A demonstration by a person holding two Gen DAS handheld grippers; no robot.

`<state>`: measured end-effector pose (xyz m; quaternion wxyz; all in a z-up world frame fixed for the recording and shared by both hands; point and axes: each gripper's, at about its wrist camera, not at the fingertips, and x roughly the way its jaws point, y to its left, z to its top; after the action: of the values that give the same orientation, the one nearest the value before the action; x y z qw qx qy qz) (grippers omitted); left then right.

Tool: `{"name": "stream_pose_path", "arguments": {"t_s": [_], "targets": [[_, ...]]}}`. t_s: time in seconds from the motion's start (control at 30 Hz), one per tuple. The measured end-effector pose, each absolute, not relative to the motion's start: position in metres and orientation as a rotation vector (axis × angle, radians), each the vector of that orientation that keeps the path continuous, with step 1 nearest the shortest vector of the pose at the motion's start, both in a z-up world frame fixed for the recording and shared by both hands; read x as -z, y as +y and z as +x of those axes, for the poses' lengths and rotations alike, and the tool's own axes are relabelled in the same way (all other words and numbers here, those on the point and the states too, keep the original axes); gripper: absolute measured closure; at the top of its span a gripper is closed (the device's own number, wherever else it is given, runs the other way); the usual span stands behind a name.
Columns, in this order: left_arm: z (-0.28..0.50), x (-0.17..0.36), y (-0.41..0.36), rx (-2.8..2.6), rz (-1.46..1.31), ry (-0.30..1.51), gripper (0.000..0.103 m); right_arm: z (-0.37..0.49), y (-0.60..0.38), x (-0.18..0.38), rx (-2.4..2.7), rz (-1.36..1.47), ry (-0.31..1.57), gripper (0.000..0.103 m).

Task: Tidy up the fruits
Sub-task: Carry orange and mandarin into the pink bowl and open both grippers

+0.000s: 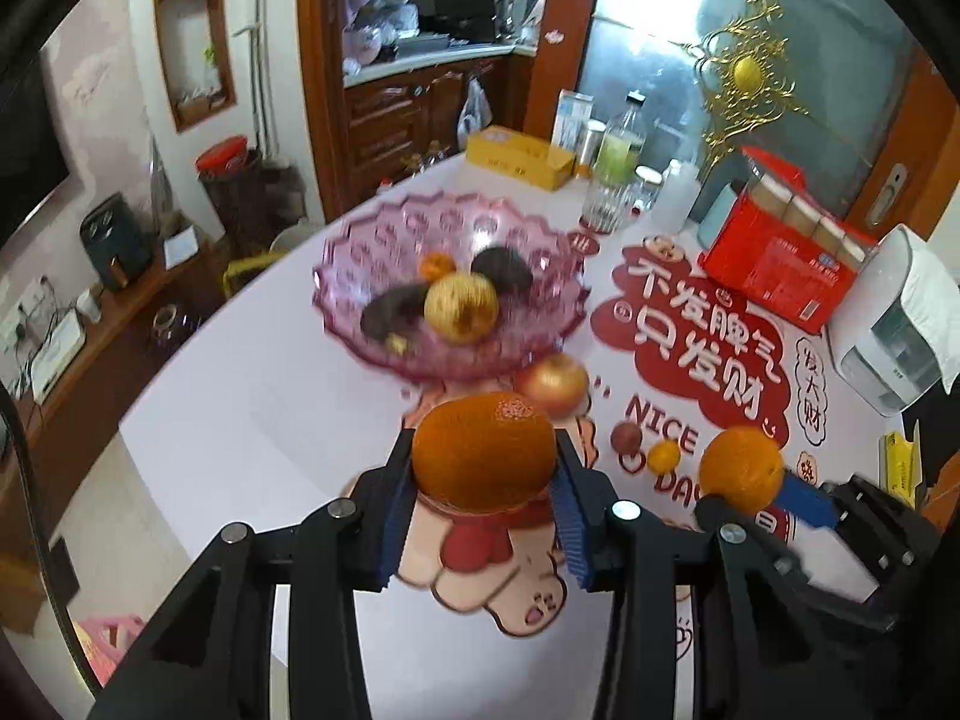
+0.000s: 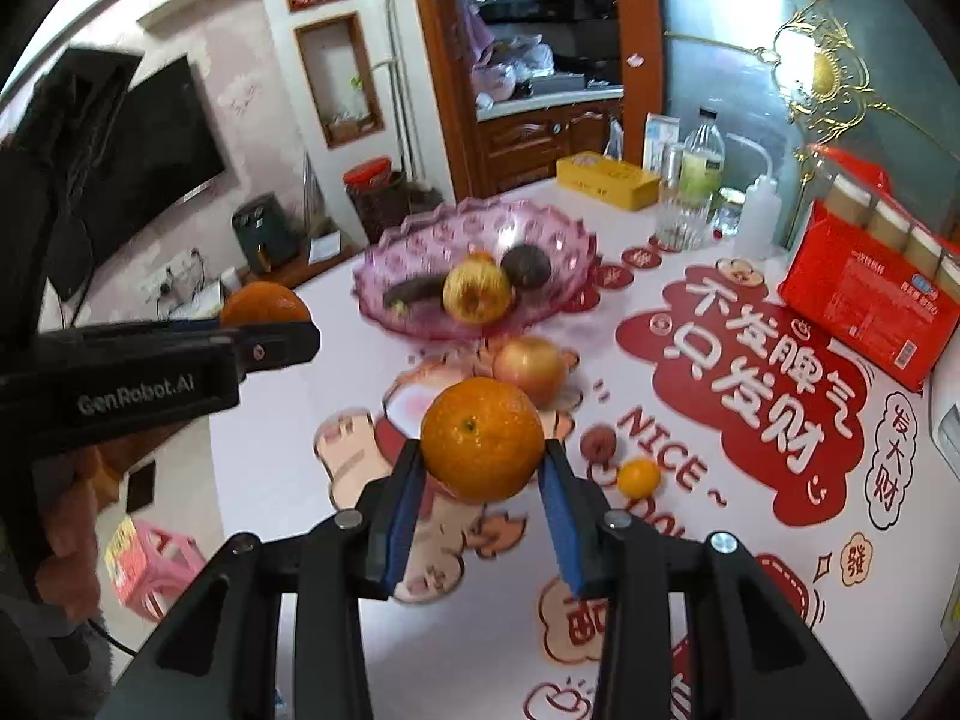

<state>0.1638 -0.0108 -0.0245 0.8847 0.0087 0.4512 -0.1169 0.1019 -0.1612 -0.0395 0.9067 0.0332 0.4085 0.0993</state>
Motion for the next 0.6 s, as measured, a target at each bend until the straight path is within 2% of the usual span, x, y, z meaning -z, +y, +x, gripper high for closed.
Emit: {"name": "stream_pose_path", "arguments": {"t_s": [0.37, 0.6], "targets": [[0.229, 0.002, 0.004, 0.312, 0.06, 0.9, 0.063, 0.168, -0.148, -0.042, -0.092, 0.04, 0.678, 0.064], [0.277, 0.013, 0.024, 0.309, 0.065, 0.92, 0.062, 0.217, -0.135, -0.044, -0.03, 0.044, 0.677, 0.064]]}}
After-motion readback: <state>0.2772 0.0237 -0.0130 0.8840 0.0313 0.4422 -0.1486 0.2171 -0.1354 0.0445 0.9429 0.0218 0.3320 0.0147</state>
